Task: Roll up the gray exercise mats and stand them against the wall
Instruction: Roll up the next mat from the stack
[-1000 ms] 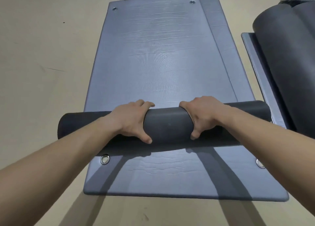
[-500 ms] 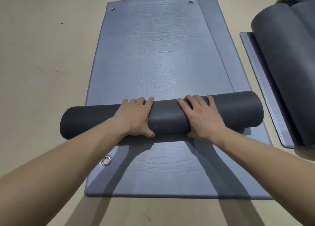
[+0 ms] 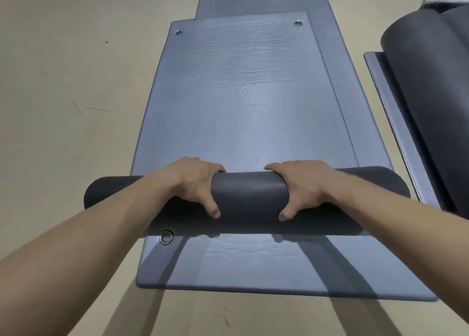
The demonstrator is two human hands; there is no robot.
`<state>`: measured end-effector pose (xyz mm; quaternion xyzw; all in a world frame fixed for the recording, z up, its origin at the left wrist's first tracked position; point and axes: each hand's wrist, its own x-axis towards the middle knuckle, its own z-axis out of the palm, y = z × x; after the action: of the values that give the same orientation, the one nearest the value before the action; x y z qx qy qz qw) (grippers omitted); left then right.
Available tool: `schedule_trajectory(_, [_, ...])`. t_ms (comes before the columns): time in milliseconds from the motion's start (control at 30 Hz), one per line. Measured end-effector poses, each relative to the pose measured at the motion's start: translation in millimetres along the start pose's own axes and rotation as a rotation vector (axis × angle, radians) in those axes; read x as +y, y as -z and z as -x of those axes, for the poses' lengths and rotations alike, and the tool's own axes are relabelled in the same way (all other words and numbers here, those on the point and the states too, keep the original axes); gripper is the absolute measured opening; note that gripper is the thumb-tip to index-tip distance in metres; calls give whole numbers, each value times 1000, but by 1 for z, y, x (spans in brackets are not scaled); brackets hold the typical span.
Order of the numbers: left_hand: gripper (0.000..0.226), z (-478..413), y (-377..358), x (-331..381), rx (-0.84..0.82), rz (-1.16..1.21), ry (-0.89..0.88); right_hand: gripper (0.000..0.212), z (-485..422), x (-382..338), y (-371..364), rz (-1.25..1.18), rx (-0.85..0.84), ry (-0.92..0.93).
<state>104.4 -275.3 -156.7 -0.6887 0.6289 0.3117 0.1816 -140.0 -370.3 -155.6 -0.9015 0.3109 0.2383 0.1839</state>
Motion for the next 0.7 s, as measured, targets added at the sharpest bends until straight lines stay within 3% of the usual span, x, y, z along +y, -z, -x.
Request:
schedule_trajectory(100, [85, -6, 6, -4, -19, 87, -15, 121, 14, -14, -46, 270, 405, -29])
schedule_trajectory(167, [92, -8, 5, -7, -32, 120, -11, 121, 11, -14, -64, 333, 515, -13])
schedule_trajectory(233, [110, -4, -2, -8, 80, 82, -3, 118, 4, -9, -51, 324, 446, -7])
schedule_trajectory(333, [129, 4, -35, -6, 472, -170, -8, 116, -14, 0, -1, 198, 223, 18])
schedule_trajectory(433, [134, -4, -49, -11, 575, -256, -24, 117, -41, 11, 31, 54, 54, 34])
schedule_trajectory(500, [133, -17, -32, -20, 511, -147, -48, 123, -48, 11, 26, 116, 156, 1])
schedule_trajectory(600, [134, -29, 0, -30, 357, -15, -76, 129, -40, -2, -19, 299, 494, -104])
schedule_trajectory(700, [137, -33, -13, -27, 448, -137, -39, 125, -44, -2, -40, 359, 597, -106])
